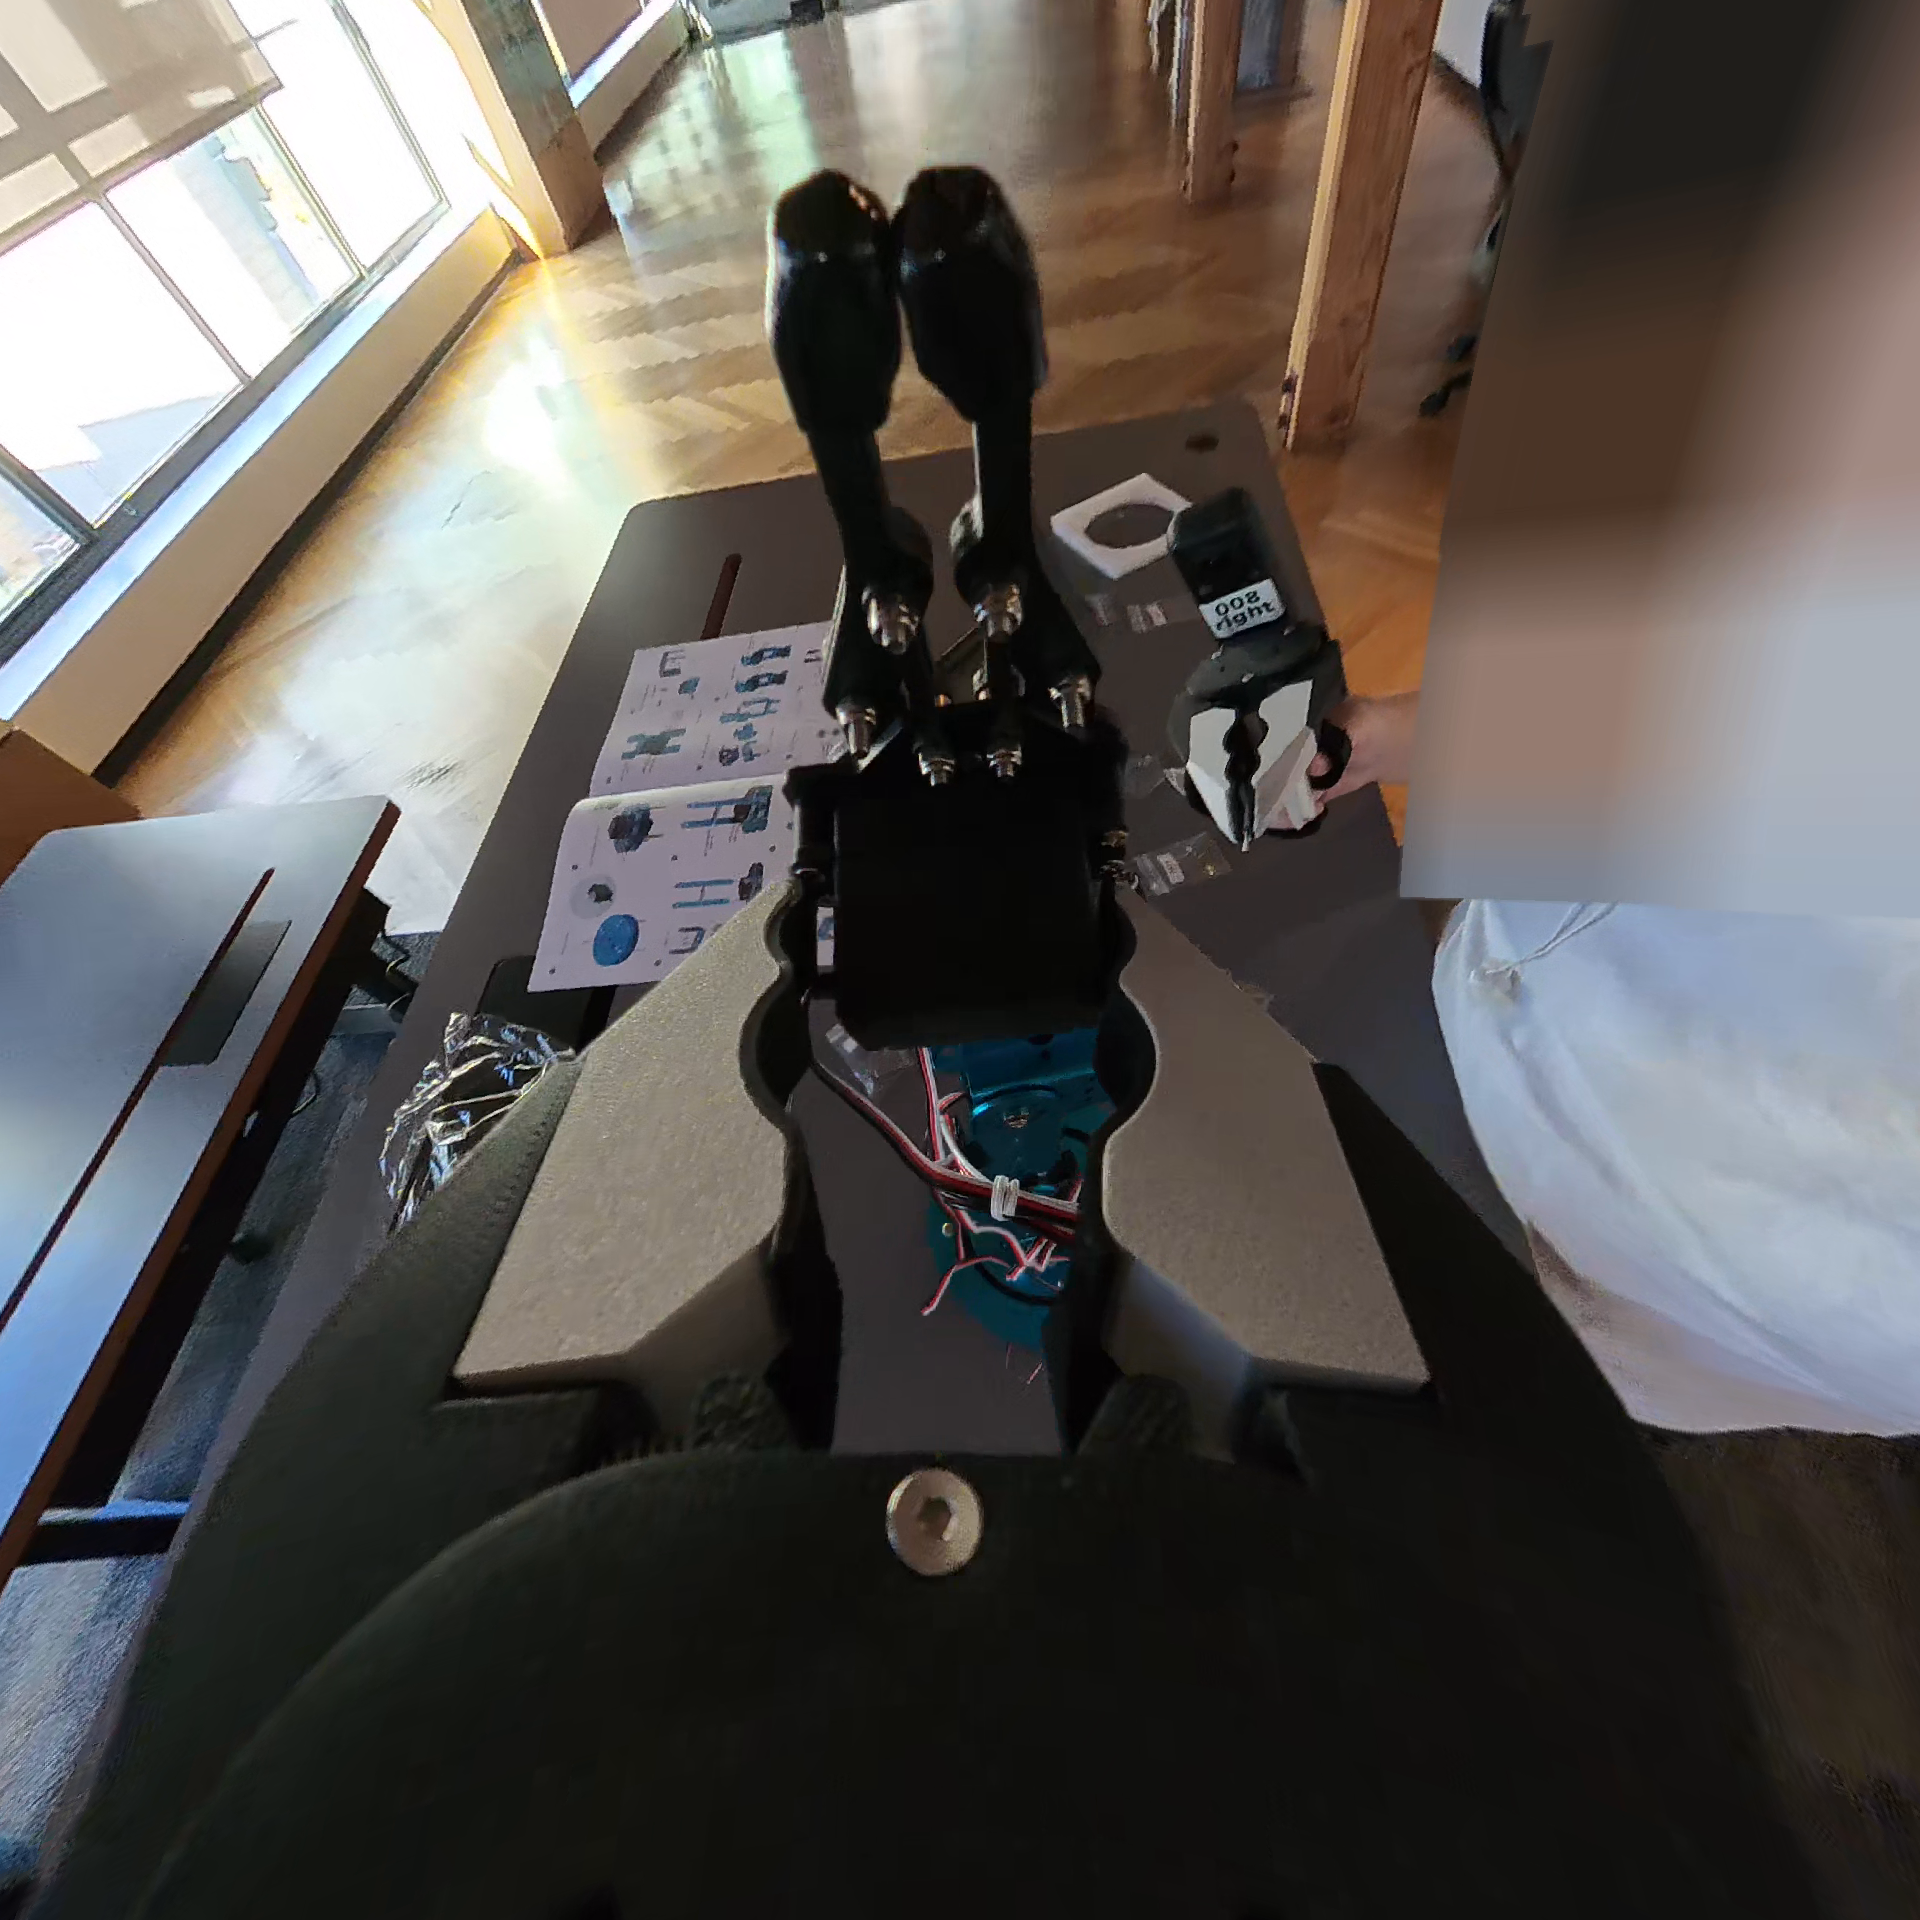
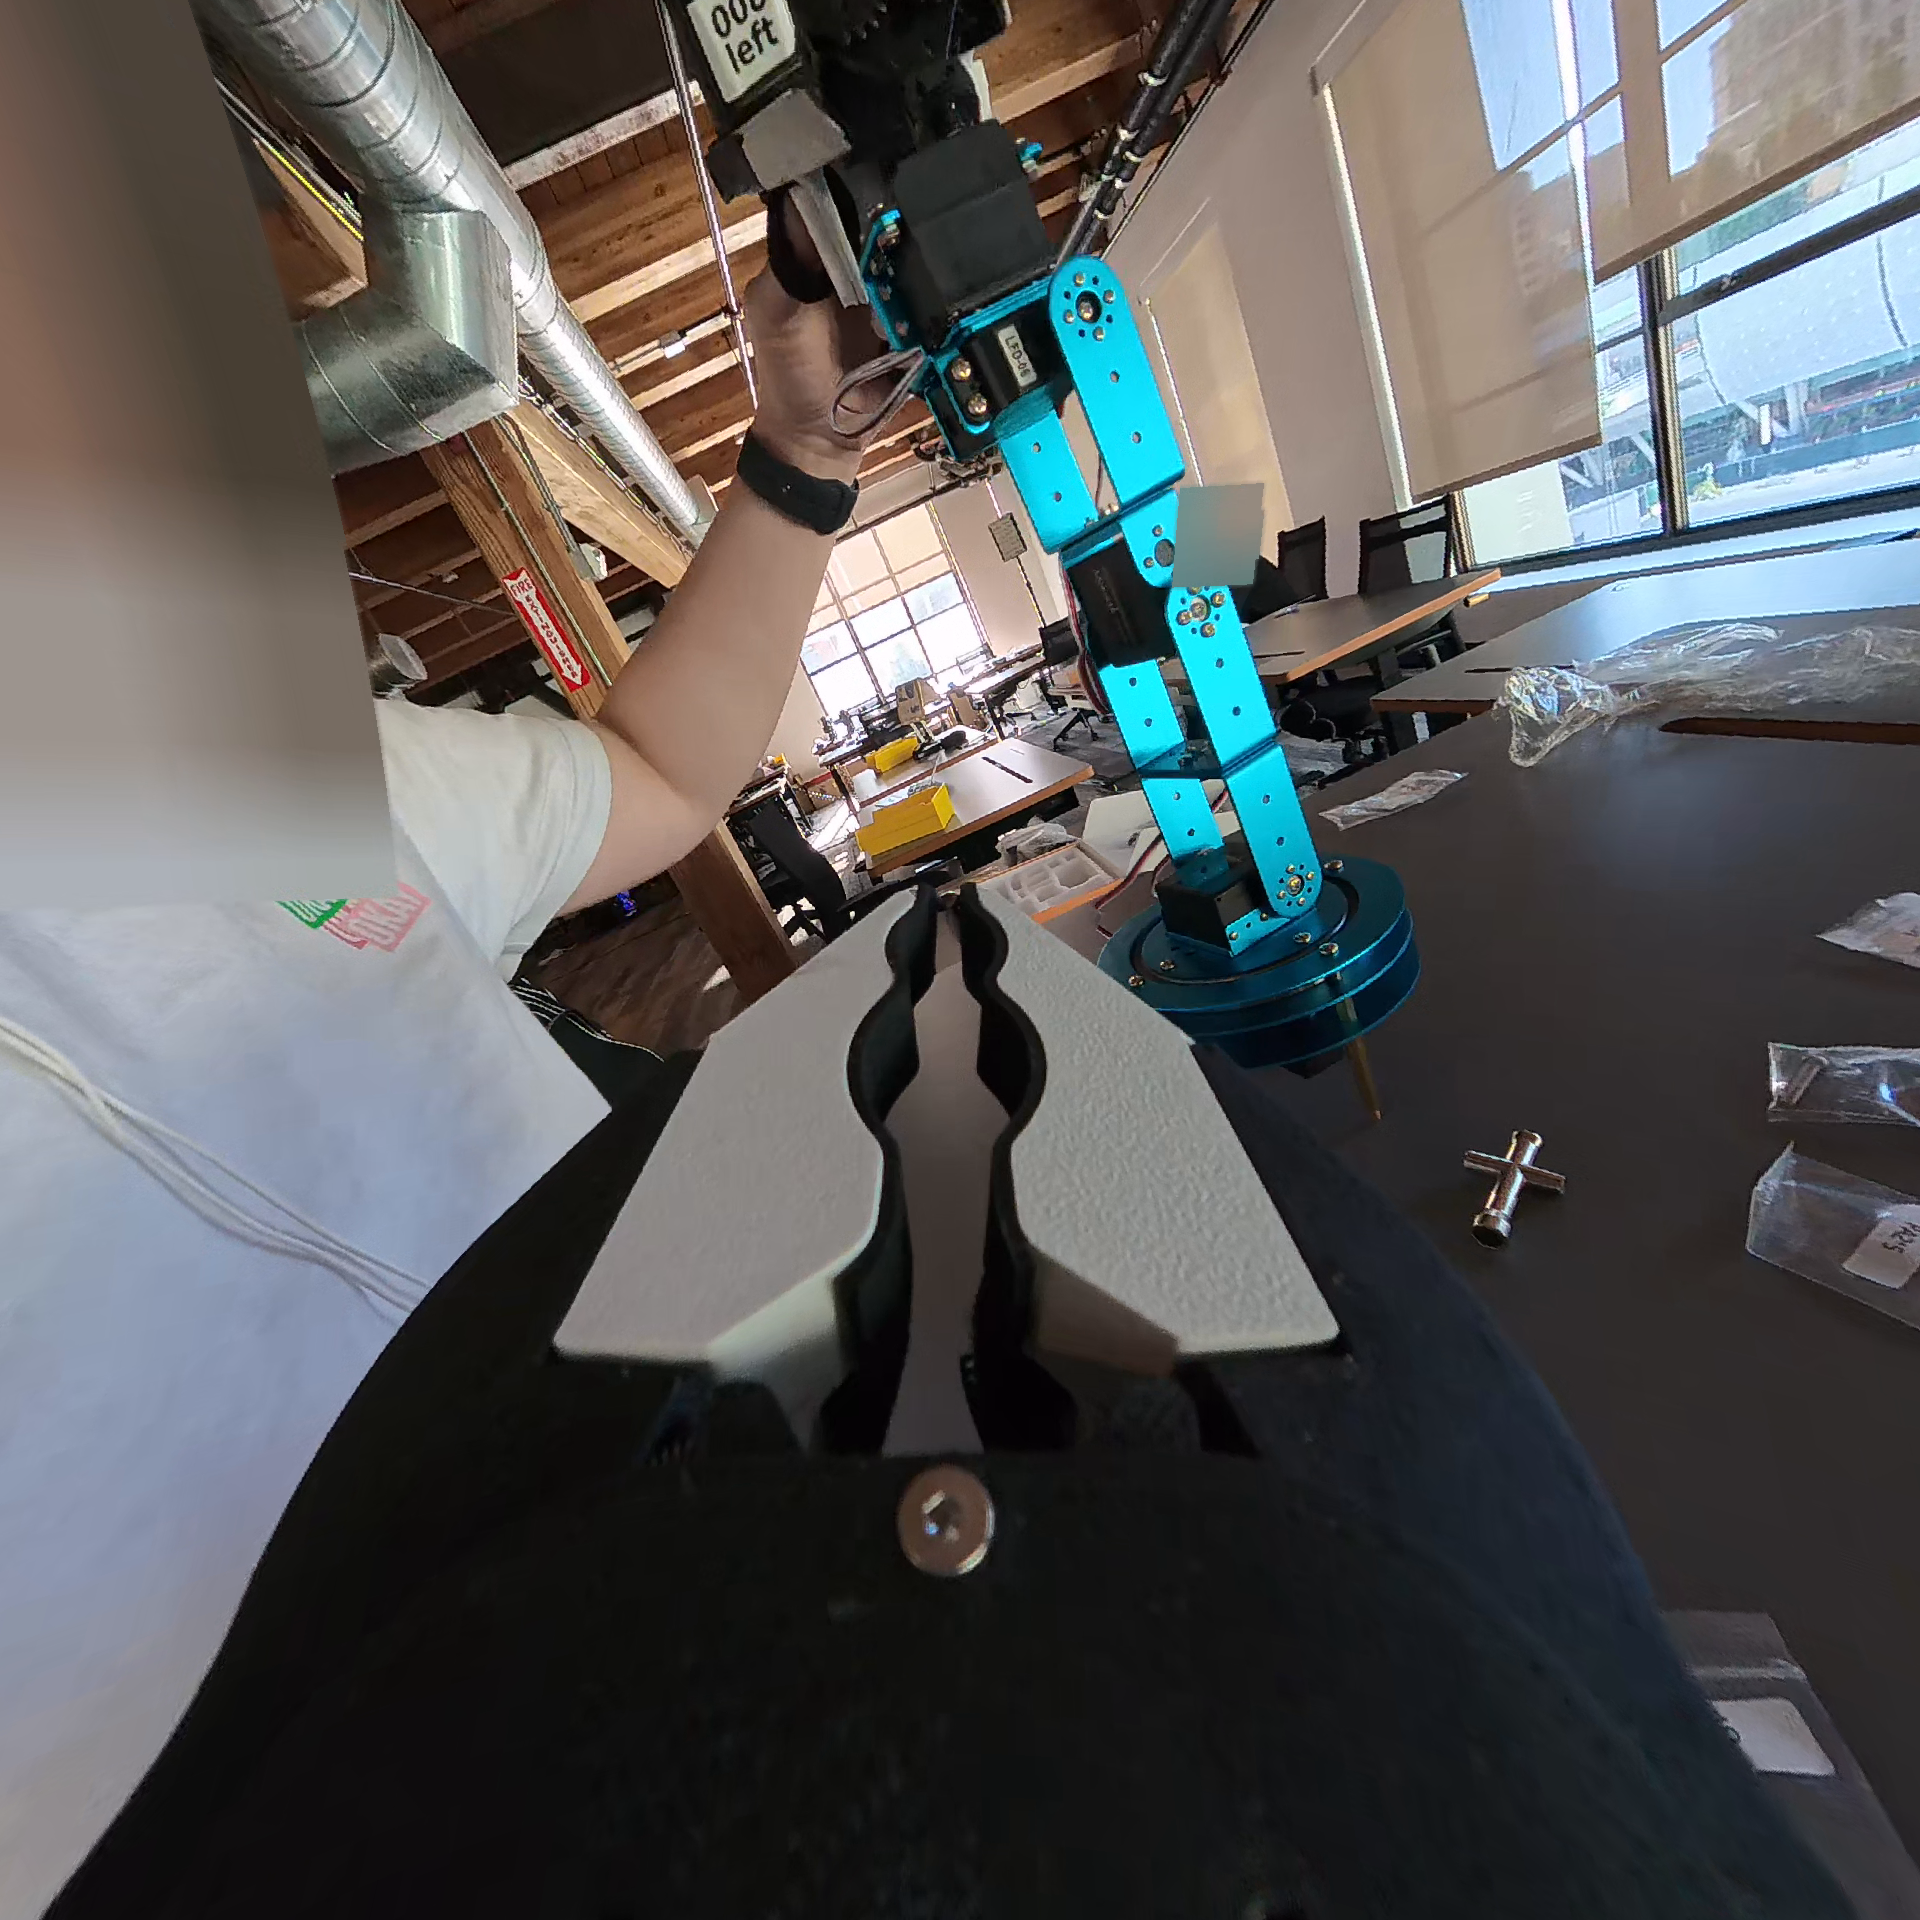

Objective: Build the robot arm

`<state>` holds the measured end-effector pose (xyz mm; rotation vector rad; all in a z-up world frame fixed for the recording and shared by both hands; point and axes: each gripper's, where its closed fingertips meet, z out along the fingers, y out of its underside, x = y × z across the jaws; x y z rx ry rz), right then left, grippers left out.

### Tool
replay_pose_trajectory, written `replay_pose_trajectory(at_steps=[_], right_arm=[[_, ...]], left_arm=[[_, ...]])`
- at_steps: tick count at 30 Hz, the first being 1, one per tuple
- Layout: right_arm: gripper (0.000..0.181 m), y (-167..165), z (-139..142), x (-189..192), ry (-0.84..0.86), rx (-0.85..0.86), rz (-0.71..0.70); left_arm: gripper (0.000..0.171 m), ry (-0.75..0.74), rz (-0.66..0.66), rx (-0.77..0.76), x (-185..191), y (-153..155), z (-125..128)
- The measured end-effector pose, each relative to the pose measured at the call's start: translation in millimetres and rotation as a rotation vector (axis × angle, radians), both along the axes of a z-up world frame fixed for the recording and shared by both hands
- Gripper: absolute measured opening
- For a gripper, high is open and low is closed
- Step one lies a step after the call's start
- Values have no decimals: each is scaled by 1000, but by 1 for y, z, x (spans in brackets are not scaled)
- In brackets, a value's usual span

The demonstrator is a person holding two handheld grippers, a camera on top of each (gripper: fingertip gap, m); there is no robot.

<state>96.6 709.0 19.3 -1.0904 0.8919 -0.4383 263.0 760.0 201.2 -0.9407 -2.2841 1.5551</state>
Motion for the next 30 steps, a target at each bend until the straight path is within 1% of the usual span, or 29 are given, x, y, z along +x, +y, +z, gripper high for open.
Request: replay_pose_trajectory(at_steps=[4,7,10,14,16,17,18,20,22,24,26,28,30], right_arm=[[2,2,7,-1,-4,-10,-5],[2,3,21,3,-11,-12,-9],[2,5,52,12,-58,-64,-12],[2,4,111,33,-154,-138,-16],[3,3,127,44,-146,-176,-2],[3,5,125,50,-113,-216,15],[3,5,114,55,-58,-277,21],[2,0,74,63,68,-428,15],[3,-17,18,62,251,-587,3],[3,-39,-37,52,426,-694,8],[3,-46,-84,36,581,-710,88],[3,-49,-124,27,698,-727,136],[3,-45,-146,27,726,-714,169]], left_arm=[[52,-50,48,31,2,1,-2],[52,-63,67,51,0,2,-2],[51,-69,71,71,-2,3,-2],[52,-75,72,97,-4,4,-2],[52,-74,73,99,-4,4,-2],[51,-69,74,98,-4,4,-2],[51,-64,74,95,-4,4,-2],[51,-58,73,84,-4,4,-2],[51,-50,72,79,-3,3,-2],[51,-46,69,78,-3,2,-2],[51,-46,61,81,-4,1,-2],[51,-60,57,88,-5,0,-3],[52,-86,60,99,-5,-3,-8]])
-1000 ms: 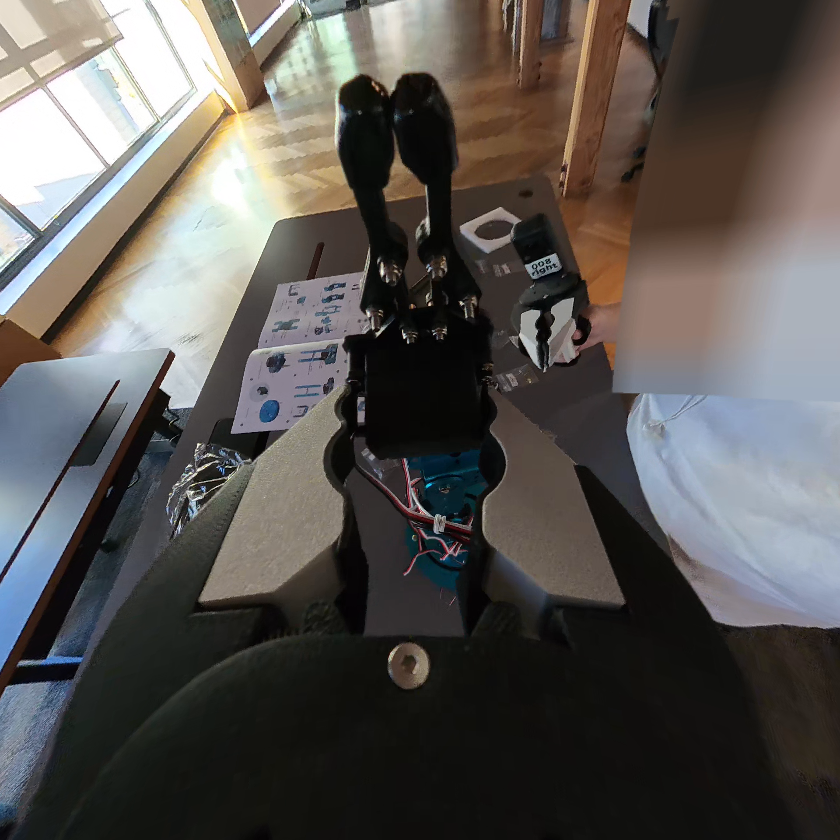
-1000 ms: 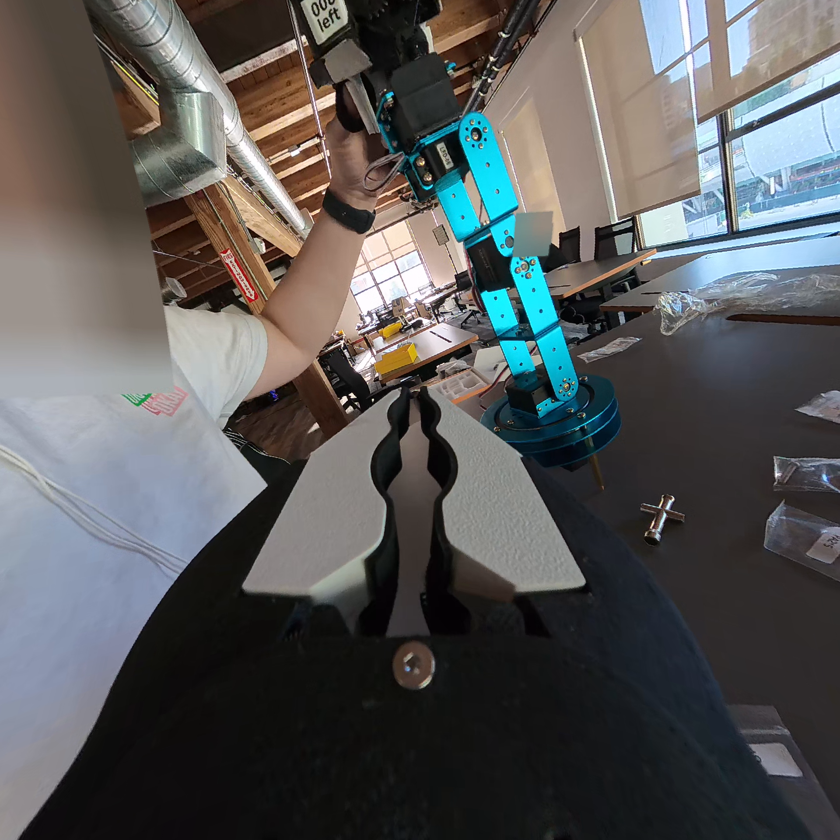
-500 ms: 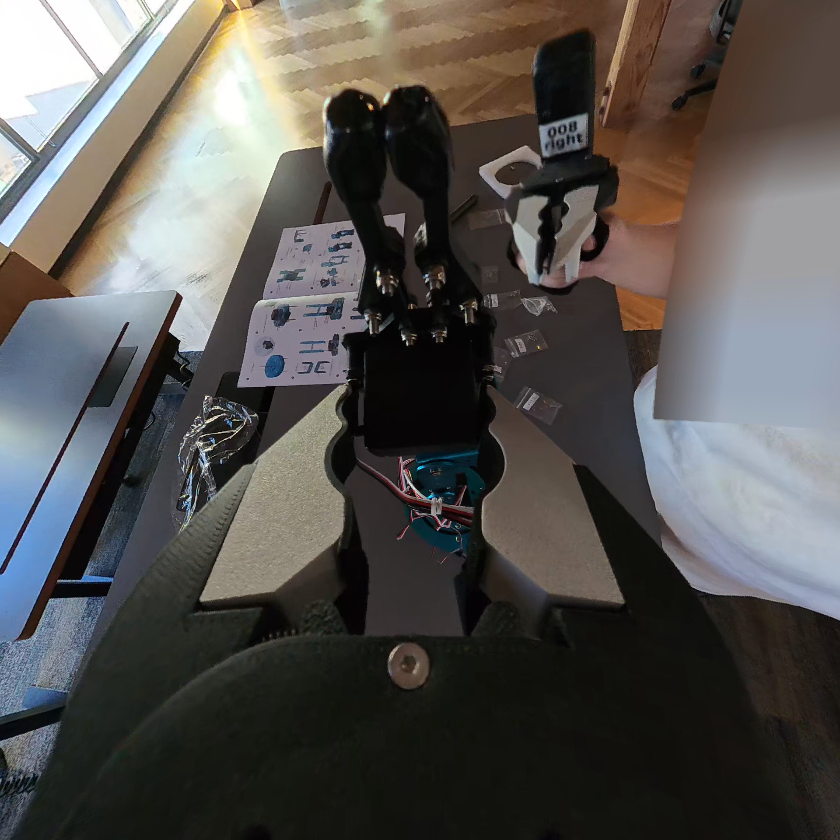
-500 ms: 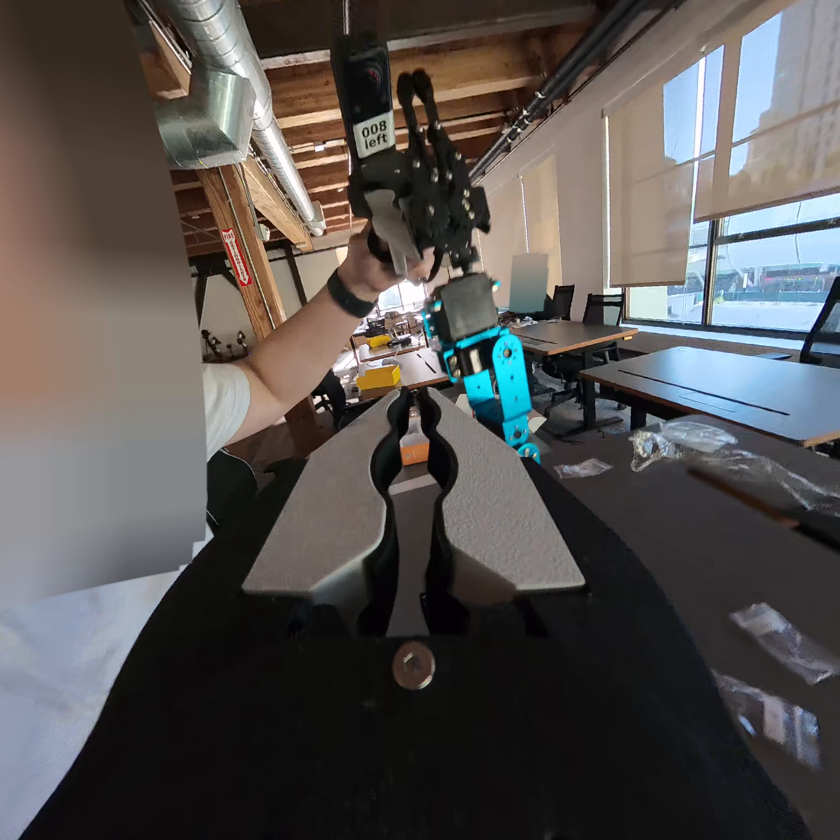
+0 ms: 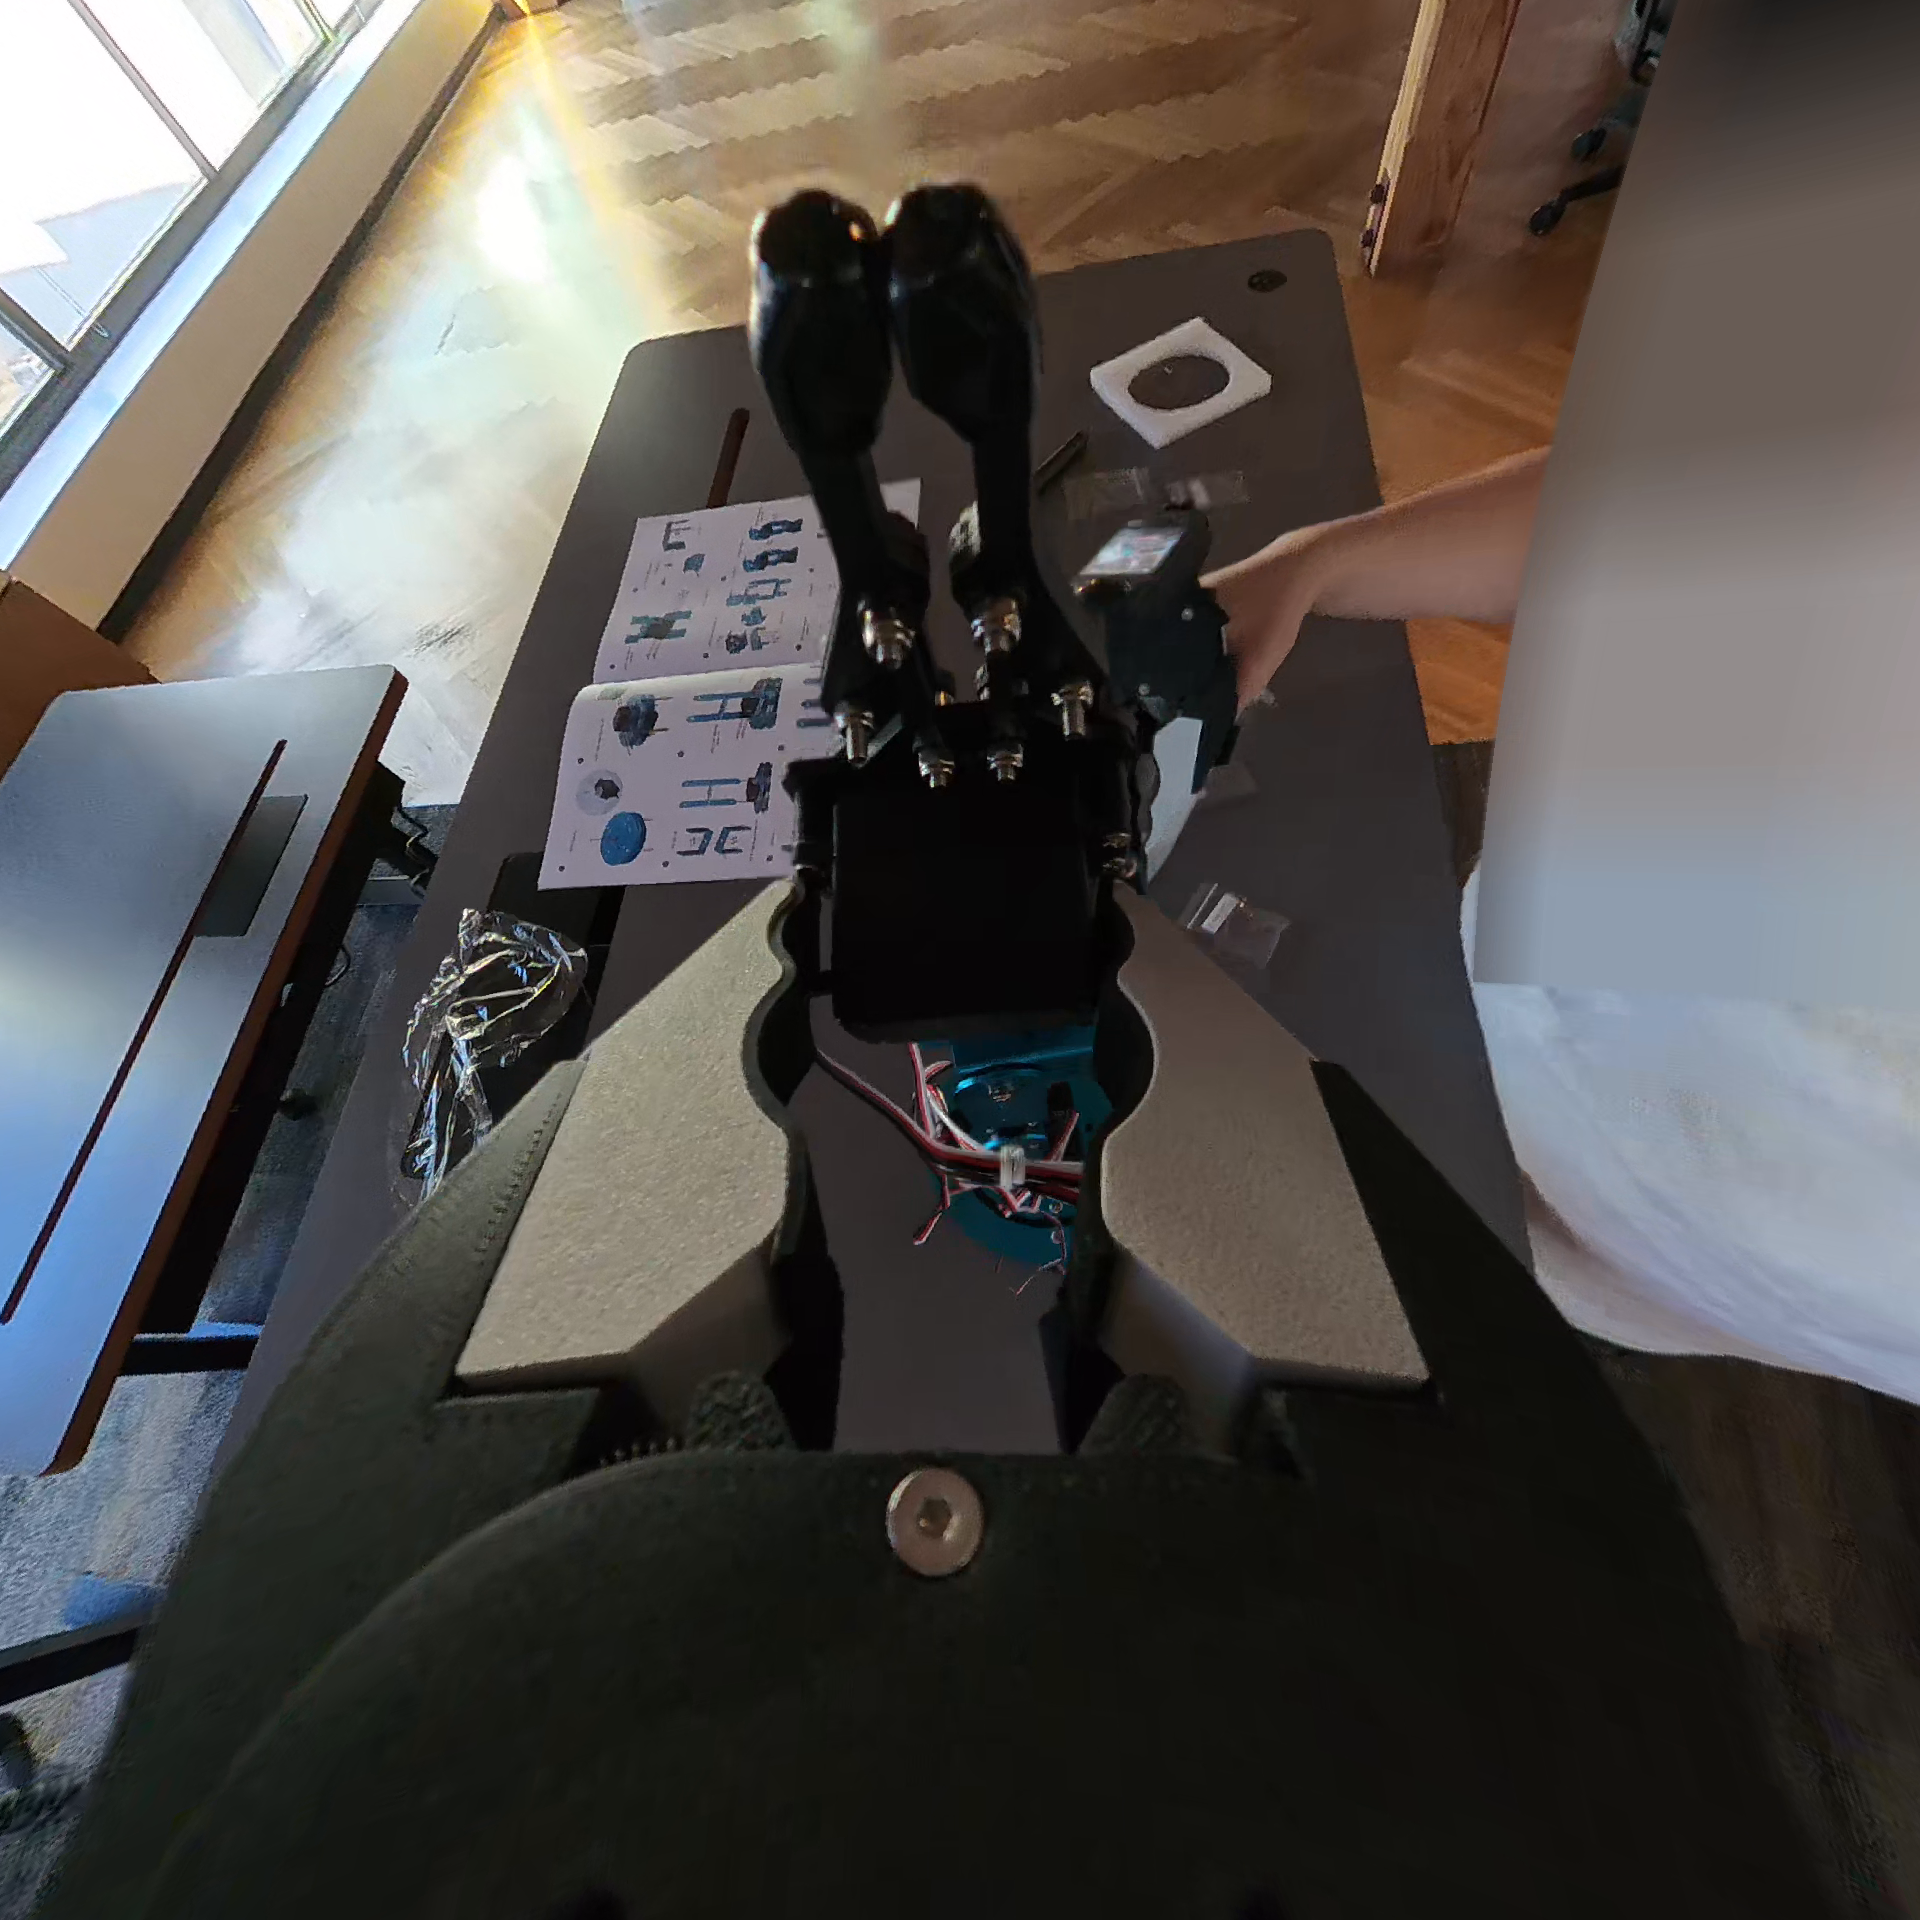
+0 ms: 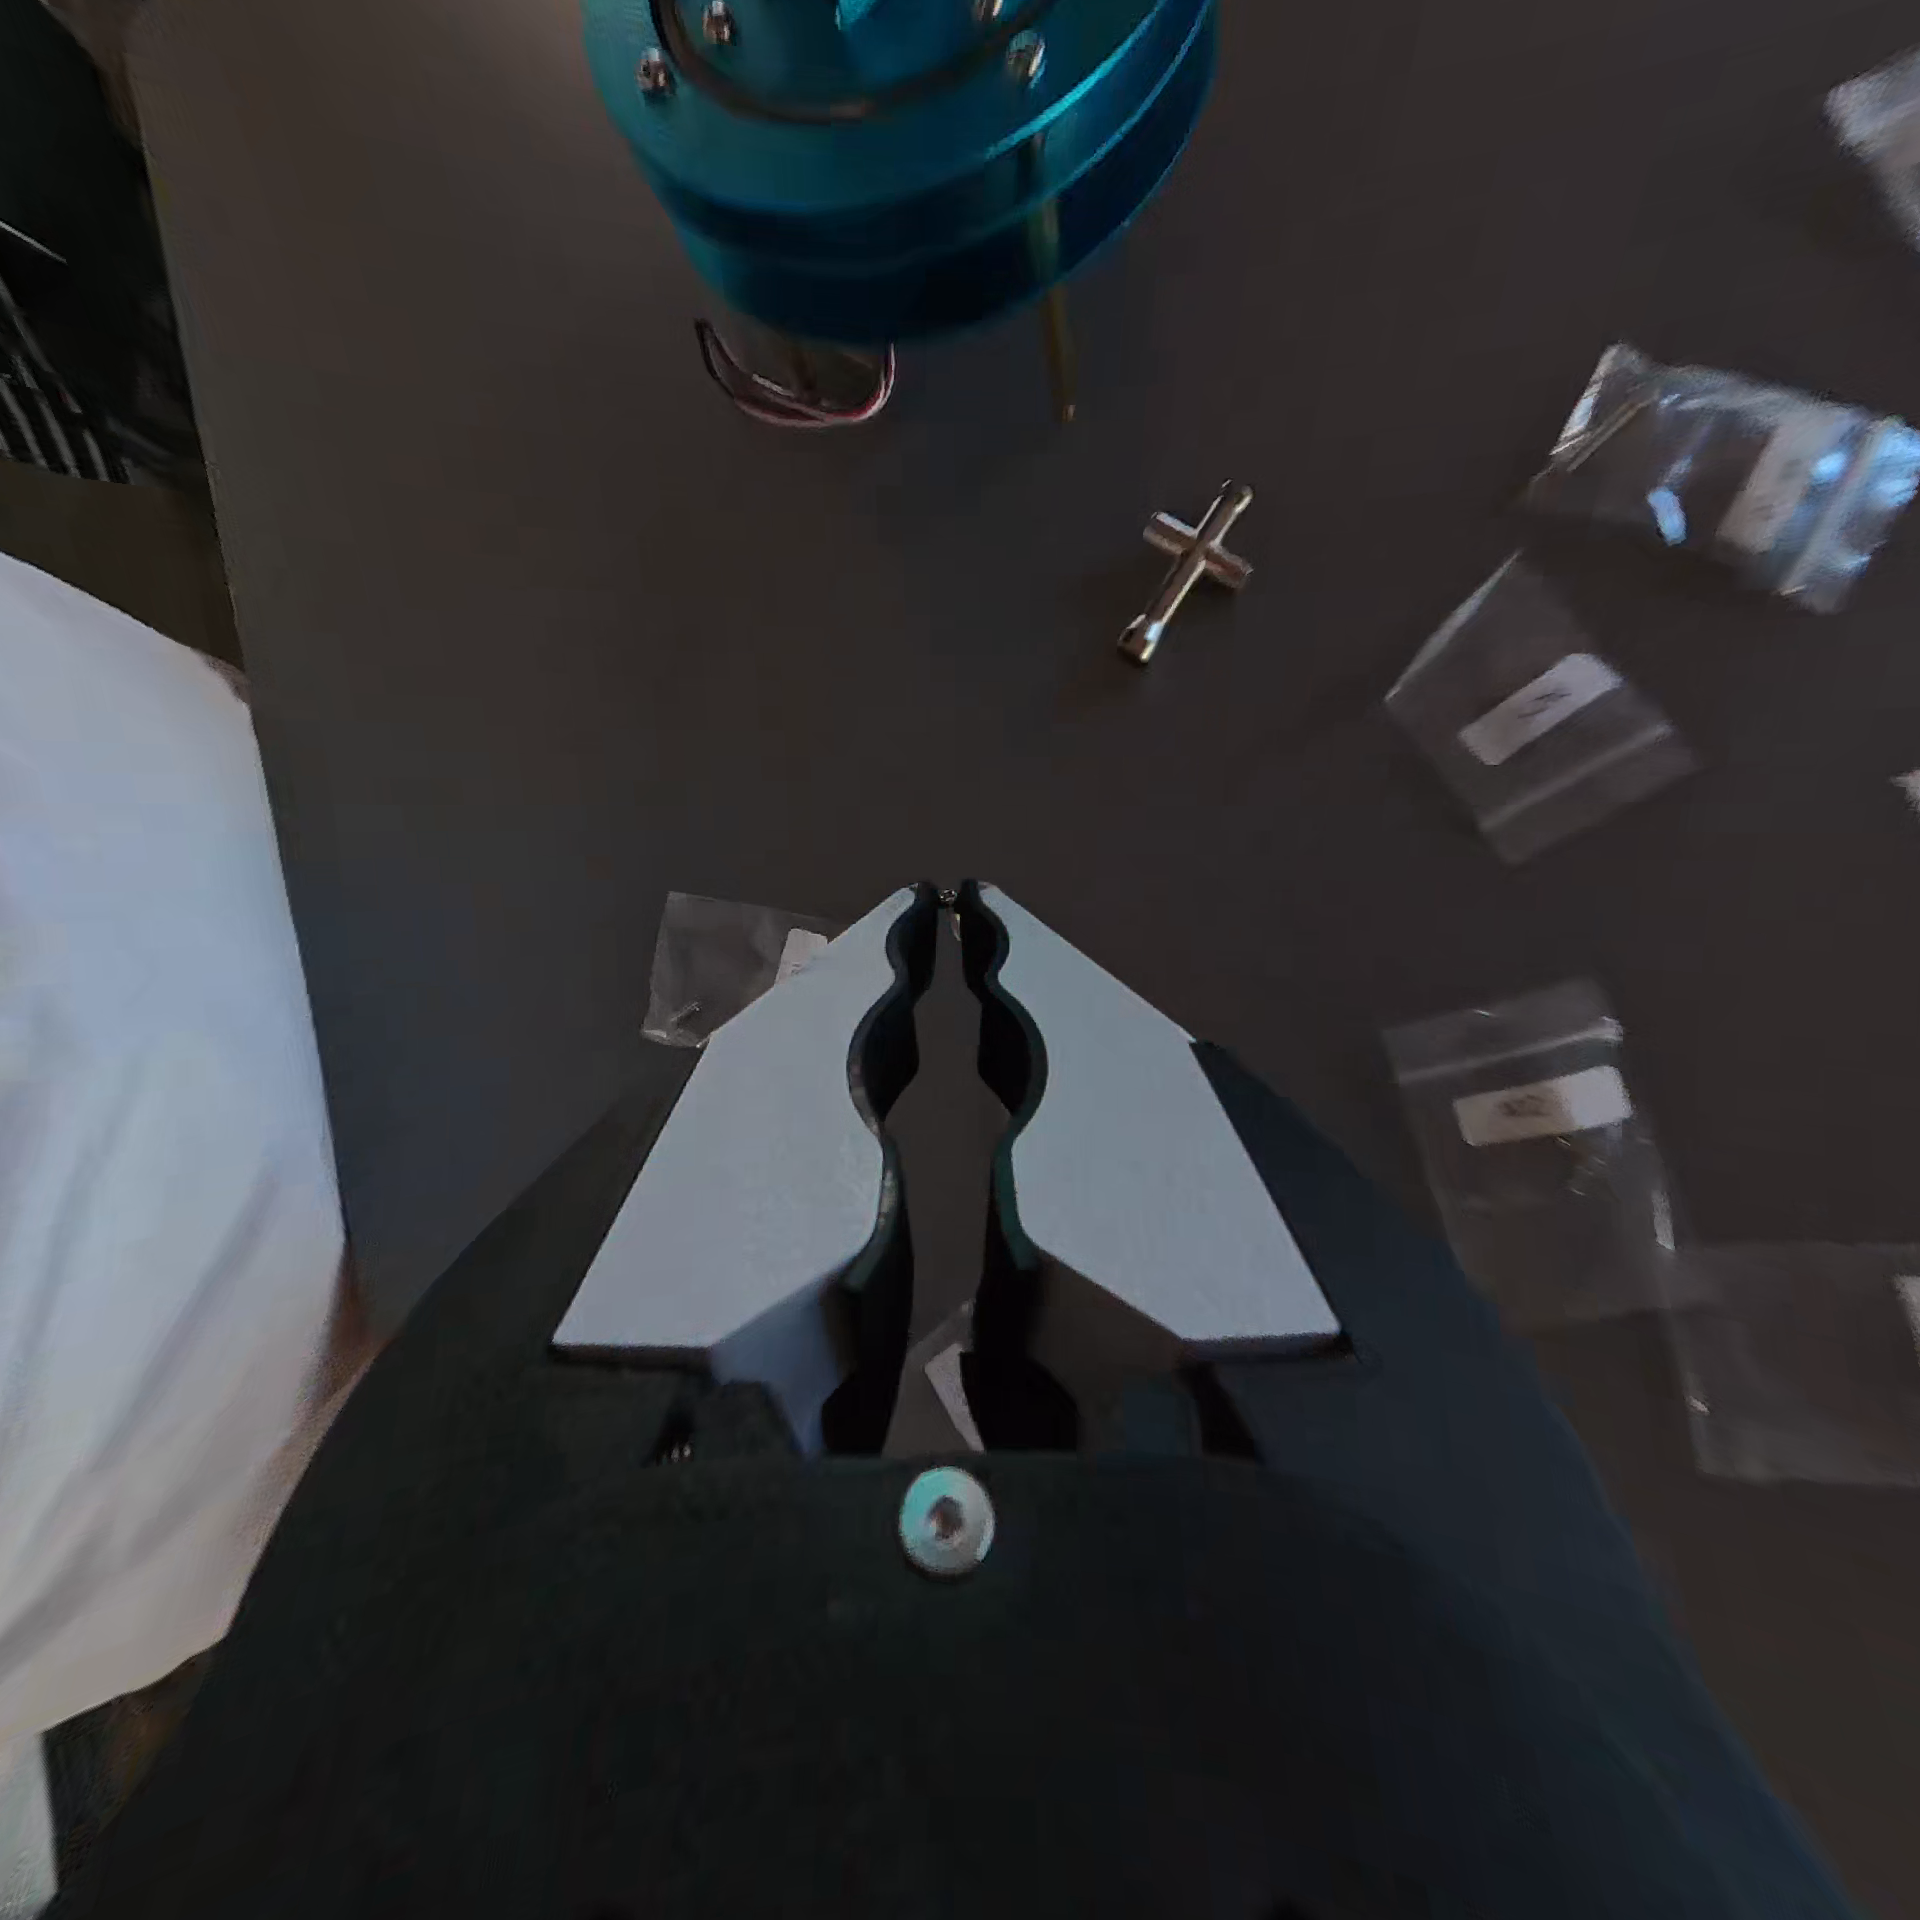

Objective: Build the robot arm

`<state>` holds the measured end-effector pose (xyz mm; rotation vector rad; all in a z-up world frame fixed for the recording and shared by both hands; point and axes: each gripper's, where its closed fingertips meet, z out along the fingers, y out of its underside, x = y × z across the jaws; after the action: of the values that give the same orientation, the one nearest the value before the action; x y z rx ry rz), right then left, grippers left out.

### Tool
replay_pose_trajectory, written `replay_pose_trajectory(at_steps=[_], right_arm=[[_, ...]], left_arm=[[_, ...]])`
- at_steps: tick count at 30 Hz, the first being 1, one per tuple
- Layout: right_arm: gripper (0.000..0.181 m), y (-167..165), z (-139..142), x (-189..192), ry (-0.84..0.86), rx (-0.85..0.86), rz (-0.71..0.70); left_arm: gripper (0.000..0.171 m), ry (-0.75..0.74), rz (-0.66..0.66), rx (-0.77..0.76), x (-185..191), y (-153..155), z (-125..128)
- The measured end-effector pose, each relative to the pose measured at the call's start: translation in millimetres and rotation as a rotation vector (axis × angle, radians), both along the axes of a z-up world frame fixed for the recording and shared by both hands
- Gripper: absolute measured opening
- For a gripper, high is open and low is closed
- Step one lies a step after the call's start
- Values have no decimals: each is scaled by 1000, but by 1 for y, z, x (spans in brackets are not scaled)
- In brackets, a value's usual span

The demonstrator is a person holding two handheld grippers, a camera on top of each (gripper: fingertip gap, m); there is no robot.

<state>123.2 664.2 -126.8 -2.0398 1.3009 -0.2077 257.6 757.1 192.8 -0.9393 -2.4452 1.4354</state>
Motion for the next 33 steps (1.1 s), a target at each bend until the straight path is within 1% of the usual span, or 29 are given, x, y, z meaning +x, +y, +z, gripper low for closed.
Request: replay_pose_trajectory(at_steps=[2,4,5,6,8,9,10,11,12,14,16,17,18,19,20,21,23,24,26,27,28,29,33], right_arm=[[4,5,-17,-1,47,9,16],[4,4,-34,-3,84,-36,26],[4,5,-38,-3,84,-43,32],[7,5,-37,-1,70,-36,28],[22,1,-29,5,44,-33,3],[29,-1,-20,9,25,-43,-4],[36,0,-2,15,-22,-49,5],[42,4,26,25,-107,-52,22],[48,10,60,36,-208,-57,38],[56,28,141,58,-416,-42,84],[59,52,225,76,-631,24,135],[61,62,263,84,-719,71,158],[63,70,294,91,-775,124,179],[66,76,318,99,-798,173,198],[69,79,335,107,-800,214,211],[72,80,348,116,-792,248,211],[74,84,365,130,-772,321,216],[75,88,369,134,-750,350,230],[74,96,368,145,-702,334,239],[72,100,367,149,-693,314,243],[64,104,369,150,-688,307,258],[43,109,370,148,-677,307,289],[43,112,376,147,-680,298,288]], left_arm=[[51,33,-11,-7,-2,-1,2],[51,64,-15,-6,-2,-1,1],[52,63,-11,-10,0,-1,0],[51,63,-8,-13,1,-1,0],[51,65,-10,-13,2,-1,0],[51,63,-11,-14,2,-1,0],[51,60,-11,-14,2,-1,0],[51,58,-11,-12,2,-1,0],[51,56,-11,-13,2,-1,0],[51,54,-12,-13,2,-1,0],[51,55,-12,-16,2,-2,0],[51,57,-13,-16,2,-2,0],[51,57,-11,-16,2,-2,0],[51,56,-10,-16,2,-2,0],[51,56,-7,-15,2,-1,0],[51,56,-3,-14,2,-1,0],[51,53,5,-12,2,-1,0],[51,49,8,-12,2,-1,0],[51,43,14,-9,2,-1,0],[51,39,19,-8,2,-1,0],[51,36,23,-6,2,-2,0],[52,34,26,-5,2,-2,1],[51,34,28,-7,1,0,7]])
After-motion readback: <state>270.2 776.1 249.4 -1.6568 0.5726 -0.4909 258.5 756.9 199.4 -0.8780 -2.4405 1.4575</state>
